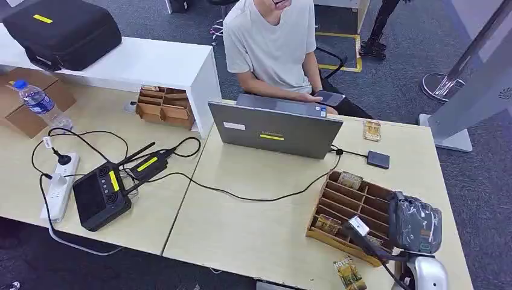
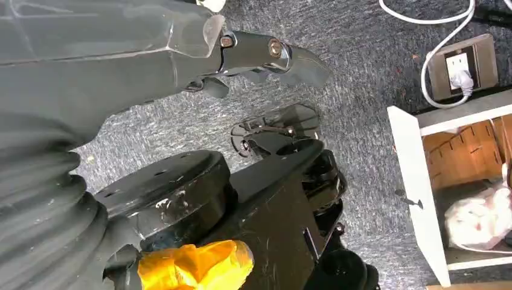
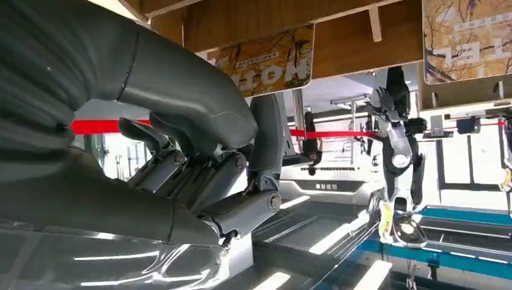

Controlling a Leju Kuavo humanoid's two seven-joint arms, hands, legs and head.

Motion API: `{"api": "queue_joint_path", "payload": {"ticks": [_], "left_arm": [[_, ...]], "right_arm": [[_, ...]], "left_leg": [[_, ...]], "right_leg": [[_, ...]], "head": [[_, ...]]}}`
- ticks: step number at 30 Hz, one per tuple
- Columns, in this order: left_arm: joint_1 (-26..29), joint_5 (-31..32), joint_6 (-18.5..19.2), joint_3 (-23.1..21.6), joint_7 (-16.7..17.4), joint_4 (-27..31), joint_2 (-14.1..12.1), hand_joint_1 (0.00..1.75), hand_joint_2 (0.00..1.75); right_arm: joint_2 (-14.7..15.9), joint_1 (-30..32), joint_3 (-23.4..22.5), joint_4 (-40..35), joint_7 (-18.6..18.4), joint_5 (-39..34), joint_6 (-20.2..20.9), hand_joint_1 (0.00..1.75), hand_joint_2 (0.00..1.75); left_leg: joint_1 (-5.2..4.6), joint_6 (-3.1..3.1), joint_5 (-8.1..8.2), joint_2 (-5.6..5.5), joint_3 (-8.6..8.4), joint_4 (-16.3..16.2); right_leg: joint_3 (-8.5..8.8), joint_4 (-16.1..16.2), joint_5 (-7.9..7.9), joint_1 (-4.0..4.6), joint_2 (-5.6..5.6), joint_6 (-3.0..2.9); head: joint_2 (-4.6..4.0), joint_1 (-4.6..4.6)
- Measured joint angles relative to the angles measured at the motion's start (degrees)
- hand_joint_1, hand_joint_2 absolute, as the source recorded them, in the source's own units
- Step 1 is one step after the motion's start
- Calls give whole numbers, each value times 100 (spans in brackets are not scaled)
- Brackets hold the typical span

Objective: Pass the card to the sensor for recognition and then transmit it.

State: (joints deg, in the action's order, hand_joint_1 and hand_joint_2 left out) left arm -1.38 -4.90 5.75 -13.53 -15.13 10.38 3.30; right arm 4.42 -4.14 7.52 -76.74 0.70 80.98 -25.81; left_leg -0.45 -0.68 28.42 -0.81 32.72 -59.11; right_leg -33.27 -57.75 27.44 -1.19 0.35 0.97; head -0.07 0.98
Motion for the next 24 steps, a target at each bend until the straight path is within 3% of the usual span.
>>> {"api": "queue_joint_path", "payload": {"ticks": [18,19,20,24], "left_arm": [[0,-4,-7,2,0,0,0,0,175],[0,-4,-9,2,0,0,0,0,175],[0,-4,-9,2,0,0,0,0,175],[0,-4,-22,2,0,0,0,0,175]], "right_arm": [[0,30,0,-39,17,-2,-13,175,175],[0,36,0,-63,35,-2,-24,33,175],[0,44,0,-88,63,-2,-39,0,175],[0,111,0,-310,142,44,-375,0,175]], "left_leg": [[0,0,0,0,0,0],[0,0,0,0,0,0],[0,0,0,0,0,0],[0,0,0,-1,0,0]], "right_leg": [[0,0,0,0,0,0],[0,0,0,0,0,0],[0,0,0,0,0,0],[0,0,0,0,0,0]], "head": [[0,2],[0,2],[0,2],[0,0]]}}
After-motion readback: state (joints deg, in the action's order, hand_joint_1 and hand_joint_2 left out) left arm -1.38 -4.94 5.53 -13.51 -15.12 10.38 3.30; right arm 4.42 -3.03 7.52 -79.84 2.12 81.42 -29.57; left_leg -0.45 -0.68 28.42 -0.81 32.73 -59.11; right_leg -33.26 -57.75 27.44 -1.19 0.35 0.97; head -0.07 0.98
